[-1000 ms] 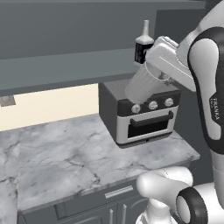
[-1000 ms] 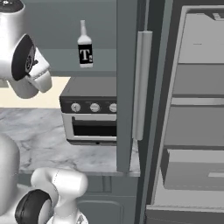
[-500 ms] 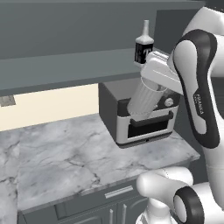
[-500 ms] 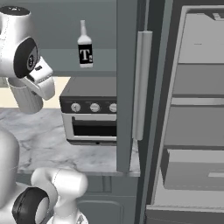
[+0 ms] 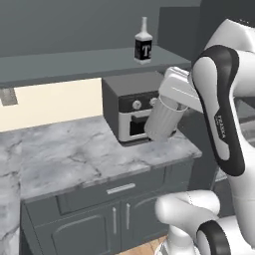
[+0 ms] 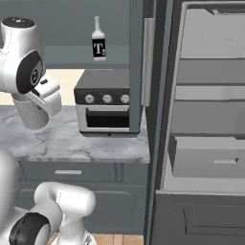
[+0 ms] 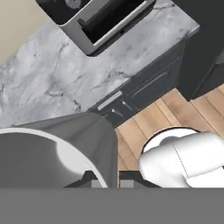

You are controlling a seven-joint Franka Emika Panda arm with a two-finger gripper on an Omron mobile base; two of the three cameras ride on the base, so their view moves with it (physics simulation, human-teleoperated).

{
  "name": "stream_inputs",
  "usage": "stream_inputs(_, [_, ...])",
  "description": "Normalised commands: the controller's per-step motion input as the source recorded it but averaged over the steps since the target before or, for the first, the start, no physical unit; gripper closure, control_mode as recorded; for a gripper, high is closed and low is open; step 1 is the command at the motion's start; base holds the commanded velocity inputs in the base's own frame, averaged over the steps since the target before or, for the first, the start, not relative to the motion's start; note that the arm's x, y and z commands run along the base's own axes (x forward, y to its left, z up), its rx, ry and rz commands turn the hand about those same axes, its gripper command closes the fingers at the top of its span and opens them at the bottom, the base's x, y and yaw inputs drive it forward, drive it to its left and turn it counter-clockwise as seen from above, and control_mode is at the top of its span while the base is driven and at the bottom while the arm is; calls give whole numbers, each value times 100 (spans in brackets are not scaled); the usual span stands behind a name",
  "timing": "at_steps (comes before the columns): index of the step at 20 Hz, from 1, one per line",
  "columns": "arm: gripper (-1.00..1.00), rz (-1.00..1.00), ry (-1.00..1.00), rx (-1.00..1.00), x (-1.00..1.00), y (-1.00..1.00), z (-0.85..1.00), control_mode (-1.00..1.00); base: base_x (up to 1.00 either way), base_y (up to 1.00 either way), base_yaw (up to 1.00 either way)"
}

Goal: There is a bowl on the dining counter. Grab a lemon wedge from the fridge and place it in the bowl. Then get the liquor bottle and glass cup from the cabinet and place them next to the bowl.

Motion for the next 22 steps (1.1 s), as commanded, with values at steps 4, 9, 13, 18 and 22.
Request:
stream_inputs(4, [100,0,0,0,0,0,0,100,-100,-52,-23])
stream_inputs(9, [100,0,0,0,0,0,0,100,-83,-63,-55])
stream_inputs(13, [100,0,0,0,0,0,0,100,-19,-51,-78])
stream_inputs(18, [100,0,0,0,0,0,0,100,-5,-55,-81])
stream_inputs(22, [100,0,0,0,0,0,0,100,-5,-74,-76])
